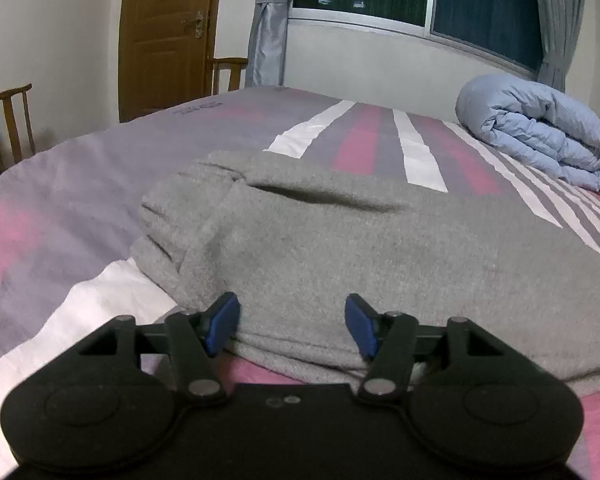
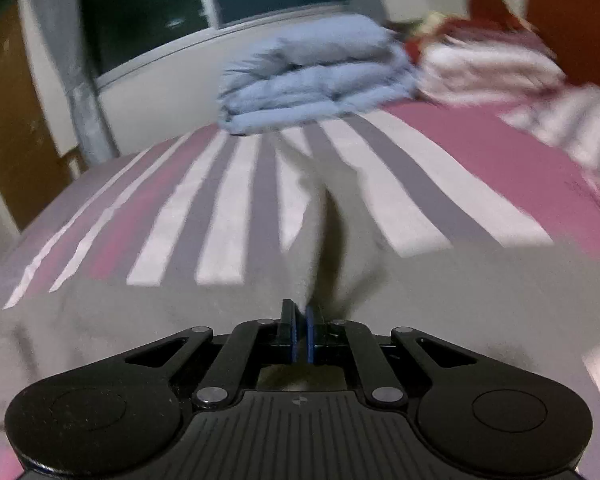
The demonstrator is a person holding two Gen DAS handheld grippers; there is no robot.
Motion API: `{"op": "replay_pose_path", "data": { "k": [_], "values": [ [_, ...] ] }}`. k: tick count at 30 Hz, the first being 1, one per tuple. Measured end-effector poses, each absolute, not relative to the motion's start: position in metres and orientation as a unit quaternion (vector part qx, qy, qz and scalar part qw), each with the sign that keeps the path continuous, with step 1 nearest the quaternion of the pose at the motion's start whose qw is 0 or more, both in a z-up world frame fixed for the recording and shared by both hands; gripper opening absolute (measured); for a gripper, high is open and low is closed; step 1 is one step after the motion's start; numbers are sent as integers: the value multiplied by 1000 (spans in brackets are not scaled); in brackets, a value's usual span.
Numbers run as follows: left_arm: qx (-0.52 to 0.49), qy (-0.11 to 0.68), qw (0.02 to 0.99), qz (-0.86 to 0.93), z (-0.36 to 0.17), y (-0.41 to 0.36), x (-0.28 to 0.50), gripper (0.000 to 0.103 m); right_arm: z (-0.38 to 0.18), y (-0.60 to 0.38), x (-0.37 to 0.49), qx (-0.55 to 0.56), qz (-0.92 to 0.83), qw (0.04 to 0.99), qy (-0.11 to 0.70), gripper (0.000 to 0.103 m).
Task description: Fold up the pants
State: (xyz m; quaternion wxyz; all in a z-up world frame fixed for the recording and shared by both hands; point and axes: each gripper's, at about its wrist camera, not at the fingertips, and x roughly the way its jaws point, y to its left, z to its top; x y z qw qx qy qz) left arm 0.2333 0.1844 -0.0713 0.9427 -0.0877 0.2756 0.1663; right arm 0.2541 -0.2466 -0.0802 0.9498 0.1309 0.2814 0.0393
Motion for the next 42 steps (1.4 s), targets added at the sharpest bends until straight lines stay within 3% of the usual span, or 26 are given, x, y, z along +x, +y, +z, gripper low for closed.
{"op": "replay_pose_path", "data": {
  "k": [4,7,9,11,18,26,27,28,29,31,37,39,42],
  "values": [
    [-82,276,943,168,-72,183,234,52,-118,-266,219,162,40,931,326,6],
    [-82,275,943,169,-72,183,232,52,-114,-279,206,206,51,932,292,11],
    [-84,275,943,169,-73,184,233,52,-106,-290,201,229,44,934,270,39],
    [-82,275,943,170,-73,184,233,52,-103,-305,198,263,39,930,252,45],
    [-80,273,944,170,-74,183,233,53,-113,-387,223,371,3,902,220,45],
    [-73,276,942,174,-75,179,237,55,-117,-434,298,399,6,884,243,44],
    [-74,277,942,174,-75,179,237,55,-116,-435,305,394,11,886,246,42],
    [-75,277,942,174,-75,179,238,55,-115,-434,309,388,15,887,248,33],
    [-76,277,942,174,-75,179,238,56,-112,-433,314,378,21,890,255,6],
    [-76,277,942,174,-75,179,238,56,-103,-430,315,360,30,898,250,5],
    [-76,277,942,174,-75,179,238,56,-38,-437,245,329,33,935,130,5],
    [-77,277,942,173,-75,179,238,56,-41,-441,217,307,14,943,131,5],
    [-79,276,942,173,-75,180,237,56,-85,-453,204,321,-23,925,201,5]
  ]
}}
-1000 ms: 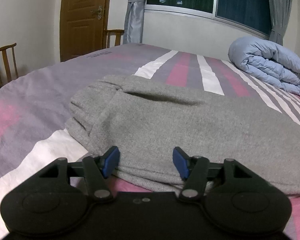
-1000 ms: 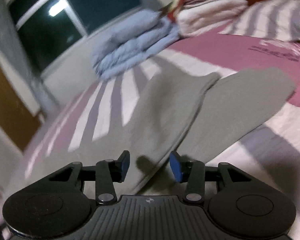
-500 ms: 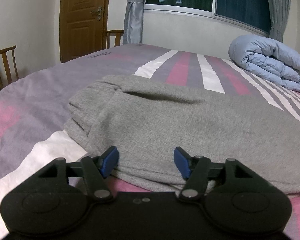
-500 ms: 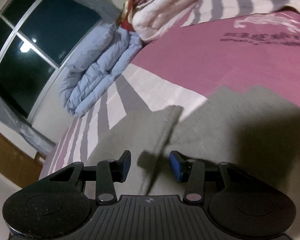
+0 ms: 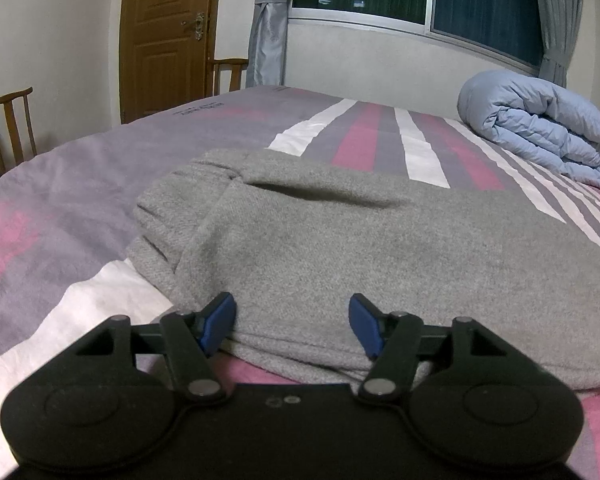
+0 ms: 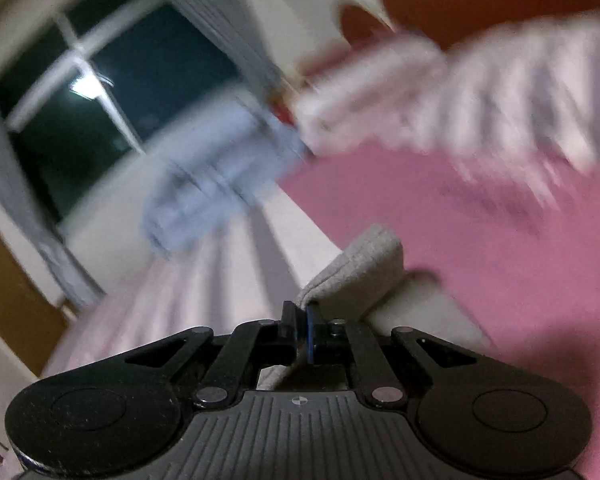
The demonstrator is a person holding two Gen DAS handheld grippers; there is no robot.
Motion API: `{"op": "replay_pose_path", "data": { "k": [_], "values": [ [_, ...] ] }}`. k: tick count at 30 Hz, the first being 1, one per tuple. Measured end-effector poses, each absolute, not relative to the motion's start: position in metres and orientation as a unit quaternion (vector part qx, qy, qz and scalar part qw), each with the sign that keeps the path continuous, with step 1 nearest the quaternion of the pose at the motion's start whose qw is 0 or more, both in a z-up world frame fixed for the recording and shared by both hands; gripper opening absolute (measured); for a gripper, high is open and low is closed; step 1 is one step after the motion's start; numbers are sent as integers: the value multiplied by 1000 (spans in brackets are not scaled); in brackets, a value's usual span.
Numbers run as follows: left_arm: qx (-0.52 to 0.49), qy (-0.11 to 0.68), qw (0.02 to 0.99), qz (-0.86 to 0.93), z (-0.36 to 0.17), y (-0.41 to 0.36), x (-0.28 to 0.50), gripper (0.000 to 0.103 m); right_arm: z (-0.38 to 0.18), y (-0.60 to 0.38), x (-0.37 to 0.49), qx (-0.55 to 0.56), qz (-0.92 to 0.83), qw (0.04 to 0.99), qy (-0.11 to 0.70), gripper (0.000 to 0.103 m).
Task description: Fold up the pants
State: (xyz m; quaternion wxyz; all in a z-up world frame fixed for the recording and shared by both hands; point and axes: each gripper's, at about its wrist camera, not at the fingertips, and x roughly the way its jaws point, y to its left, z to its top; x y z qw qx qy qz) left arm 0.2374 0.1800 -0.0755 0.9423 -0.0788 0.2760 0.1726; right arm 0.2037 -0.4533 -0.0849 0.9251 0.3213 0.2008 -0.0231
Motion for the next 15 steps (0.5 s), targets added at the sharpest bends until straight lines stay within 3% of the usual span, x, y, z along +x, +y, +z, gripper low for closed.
{"op": "replay_pose_path", "data": {
  "k": [3,7,10,15],
  "values": [
    [-79,276,942,173,-76,180,237,56,-121,-462,193,356,-45,903,235,5],
    [-79,276,942,173,-76,180,237,56,-121,-465,187,373,-50,899,224,5],
    [-79,276,942,173,-76,180,237,56,-91,-458,209,346,-33,913,216,6],
    [-78,275,942,173,-76,179,237,56,-3,-450,207,317,31,944,86,5]
  ]
}}
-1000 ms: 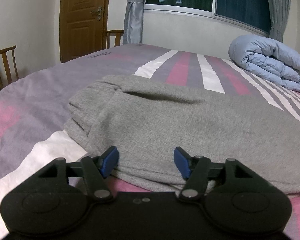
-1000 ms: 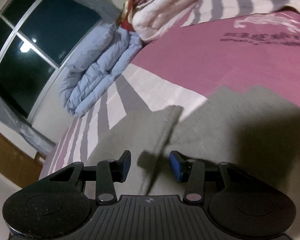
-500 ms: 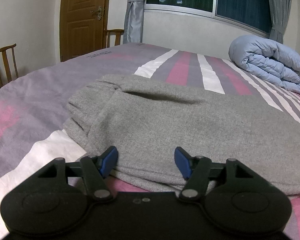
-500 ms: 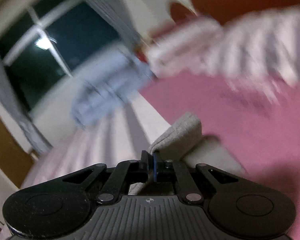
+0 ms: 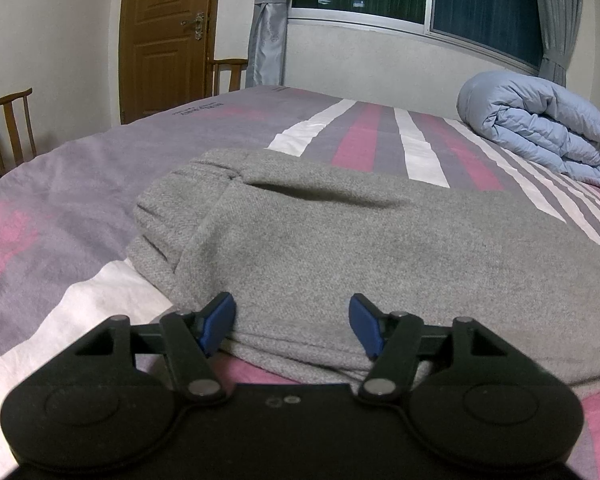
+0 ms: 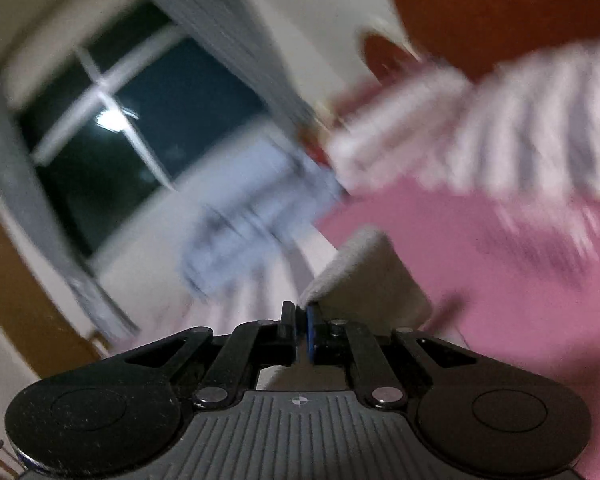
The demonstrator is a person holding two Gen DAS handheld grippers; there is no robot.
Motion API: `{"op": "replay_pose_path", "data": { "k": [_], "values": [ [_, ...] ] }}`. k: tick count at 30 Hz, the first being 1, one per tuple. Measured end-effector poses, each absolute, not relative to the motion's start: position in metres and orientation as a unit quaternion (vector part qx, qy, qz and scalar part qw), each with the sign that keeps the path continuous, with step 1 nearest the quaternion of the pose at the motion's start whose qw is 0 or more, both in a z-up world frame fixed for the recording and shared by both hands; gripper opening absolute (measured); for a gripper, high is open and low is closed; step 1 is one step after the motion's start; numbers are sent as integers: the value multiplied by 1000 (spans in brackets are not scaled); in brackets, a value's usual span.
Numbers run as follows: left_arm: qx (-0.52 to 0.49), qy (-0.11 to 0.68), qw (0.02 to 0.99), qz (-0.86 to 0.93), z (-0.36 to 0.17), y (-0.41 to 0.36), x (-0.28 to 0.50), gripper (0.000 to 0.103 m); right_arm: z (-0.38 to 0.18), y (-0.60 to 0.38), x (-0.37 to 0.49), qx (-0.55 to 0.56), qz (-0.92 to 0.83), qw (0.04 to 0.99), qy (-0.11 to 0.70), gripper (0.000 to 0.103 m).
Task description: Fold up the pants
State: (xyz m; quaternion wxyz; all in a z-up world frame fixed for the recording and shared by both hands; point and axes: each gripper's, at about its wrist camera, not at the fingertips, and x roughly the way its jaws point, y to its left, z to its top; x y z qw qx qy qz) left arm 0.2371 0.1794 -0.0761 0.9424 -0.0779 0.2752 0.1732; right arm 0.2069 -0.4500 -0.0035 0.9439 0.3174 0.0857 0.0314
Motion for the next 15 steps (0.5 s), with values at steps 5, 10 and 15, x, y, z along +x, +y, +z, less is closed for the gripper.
{"op": "replay_pose_path", "data": {
  "k": [5,10,15],
  "values": [
    [-81,275,943,170,-76,179,238,58,-71,-470,199,335,-42,924,178,5],
    [-79,274,943,170,-77,179,237,58,-129,-483,185,389,-79,893,213,4],
    [-77,274,943,171,-76,178,237,58,-119,-484,183,376,-67,902,202,4]
  ]
}}
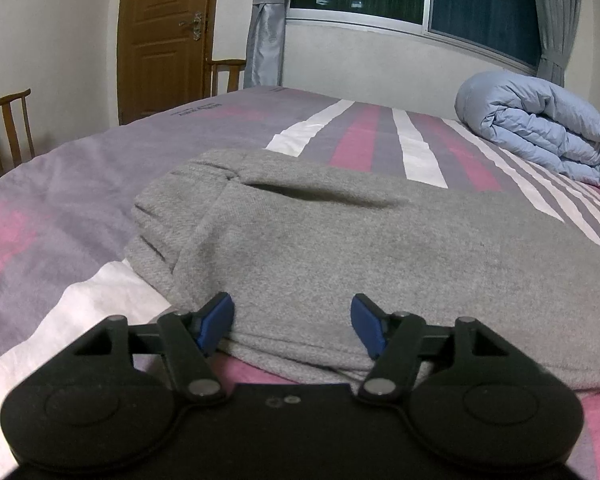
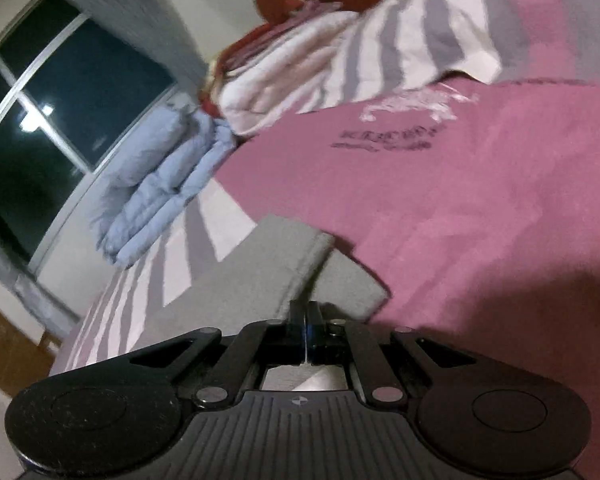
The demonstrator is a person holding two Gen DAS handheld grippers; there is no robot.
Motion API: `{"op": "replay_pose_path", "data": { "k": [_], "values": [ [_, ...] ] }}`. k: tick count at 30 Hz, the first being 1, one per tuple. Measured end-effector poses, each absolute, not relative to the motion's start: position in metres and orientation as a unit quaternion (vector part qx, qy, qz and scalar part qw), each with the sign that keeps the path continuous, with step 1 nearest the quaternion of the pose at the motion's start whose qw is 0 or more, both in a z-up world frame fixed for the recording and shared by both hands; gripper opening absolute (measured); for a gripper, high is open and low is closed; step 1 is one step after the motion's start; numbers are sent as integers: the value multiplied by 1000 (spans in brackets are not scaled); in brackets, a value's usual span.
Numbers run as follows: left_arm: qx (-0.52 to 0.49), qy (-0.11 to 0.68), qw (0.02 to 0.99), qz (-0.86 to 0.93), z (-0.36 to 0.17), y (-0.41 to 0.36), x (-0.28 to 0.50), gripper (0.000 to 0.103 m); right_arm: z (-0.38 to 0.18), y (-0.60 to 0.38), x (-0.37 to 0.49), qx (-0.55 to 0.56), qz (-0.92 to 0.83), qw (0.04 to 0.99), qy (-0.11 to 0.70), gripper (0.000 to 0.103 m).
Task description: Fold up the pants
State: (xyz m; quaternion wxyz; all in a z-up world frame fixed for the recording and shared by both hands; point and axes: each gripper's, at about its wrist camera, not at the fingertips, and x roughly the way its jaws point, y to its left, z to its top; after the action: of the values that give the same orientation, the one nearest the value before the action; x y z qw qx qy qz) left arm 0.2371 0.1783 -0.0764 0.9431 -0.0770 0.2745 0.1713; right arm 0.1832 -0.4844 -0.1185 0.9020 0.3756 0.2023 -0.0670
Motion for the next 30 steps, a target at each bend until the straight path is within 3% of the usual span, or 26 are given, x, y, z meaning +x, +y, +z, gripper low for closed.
{"op": "replay_pose_path", "data": {
  "k": [2,6,17,18,19,23,29,30],
  "values": [
    [-77,274,943,171,-76,178,236,58,-115,-489,175,384,-67,901,190,4],
    [-76,274,943,171,-77,178,237,58,-115,-498,180,416,-63,888,185,21],
    [-73,275,943,172,-76,177,237,59,-116,-503,208,444,-63,870,206,20],
    [-73,275,943,172,-76,177,237,59,-111,-503,207,437,-65,875,198,10],
    [-73,275,943,172,-76,177,237,59,-103,-501,204,429,-59,883,182,9],
    [-74,274,943,172,-76,177,237,59,-76,-490,173,409,-41,903,124,9],
    [-73,274,944,171,-76,177,238,59,-126,-507,178,459,-63,862,208,10],
    [-73,274,944,171,-76,177,238,59,-124,-509,172,467,-63,860,194,18]
  ]
}}
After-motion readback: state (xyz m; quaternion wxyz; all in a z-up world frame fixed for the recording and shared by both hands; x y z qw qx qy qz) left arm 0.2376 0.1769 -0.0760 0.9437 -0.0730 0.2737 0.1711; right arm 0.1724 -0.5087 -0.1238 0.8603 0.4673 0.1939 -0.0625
